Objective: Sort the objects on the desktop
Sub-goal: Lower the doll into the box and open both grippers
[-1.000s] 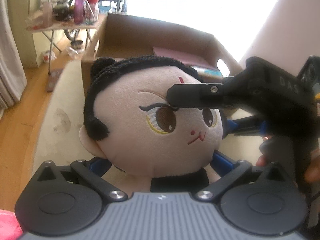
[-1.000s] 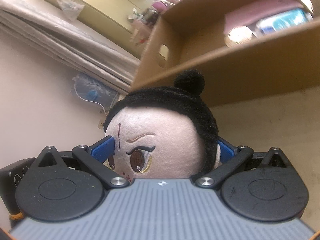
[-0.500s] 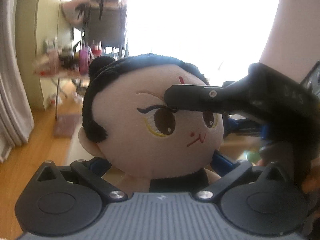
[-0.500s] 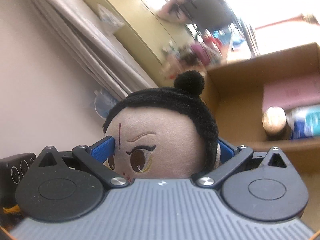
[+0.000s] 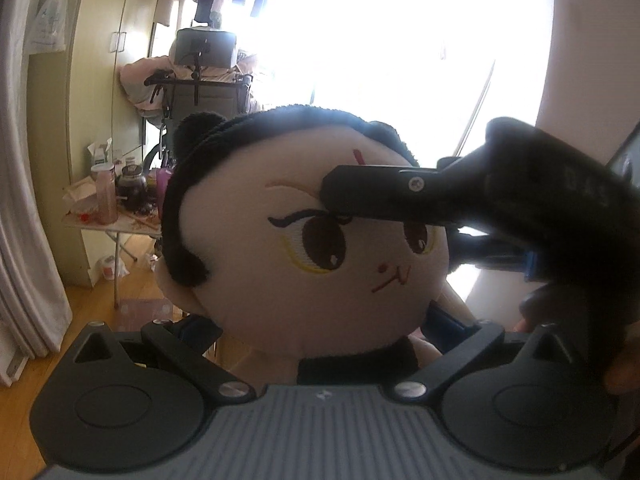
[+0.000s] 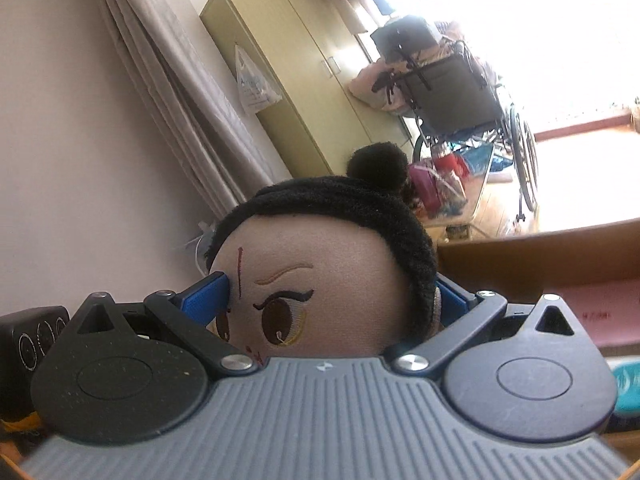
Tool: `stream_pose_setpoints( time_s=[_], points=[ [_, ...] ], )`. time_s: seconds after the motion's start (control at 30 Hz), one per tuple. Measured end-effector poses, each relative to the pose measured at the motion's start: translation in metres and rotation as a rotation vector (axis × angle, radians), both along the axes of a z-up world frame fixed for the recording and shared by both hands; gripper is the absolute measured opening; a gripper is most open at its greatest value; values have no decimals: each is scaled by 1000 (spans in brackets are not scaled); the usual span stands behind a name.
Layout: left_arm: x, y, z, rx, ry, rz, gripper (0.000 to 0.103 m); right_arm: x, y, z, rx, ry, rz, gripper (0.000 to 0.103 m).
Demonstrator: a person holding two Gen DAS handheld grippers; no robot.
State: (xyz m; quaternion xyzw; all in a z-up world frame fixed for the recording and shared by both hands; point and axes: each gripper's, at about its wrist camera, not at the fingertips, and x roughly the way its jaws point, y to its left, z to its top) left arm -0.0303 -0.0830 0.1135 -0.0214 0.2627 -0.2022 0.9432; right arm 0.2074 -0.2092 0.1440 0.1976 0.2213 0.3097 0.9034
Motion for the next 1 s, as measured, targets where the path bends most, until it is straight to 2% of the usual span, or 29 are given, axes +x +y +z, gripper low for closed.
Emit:
stream_pose_setpoints(
  time_s=[0.3,0.5,0.6,0.77,0.9,1.0],
  points=[
    [84,-14,-10,-13,27,-25,103,79,-1,-7,-5,12,-44,102],
    [128,-21,-37,-12,110,-30,103,124,-2,-33,-16,59,-67,102],
    [138,-25,-56,15,176,-29,103,144,-5,-60,2,129,-70,102],
    [151,-31,-87,109,272,-47,103,170,-14,-112,81,295,-53,102],
    [155,-30,-105,158,317,-56,103,183,-22,-151,152,421,-50,102],
    [157,-26,-110,158,327,-56,103,188,-23,-172,150,500,-73,102]
  ],
)
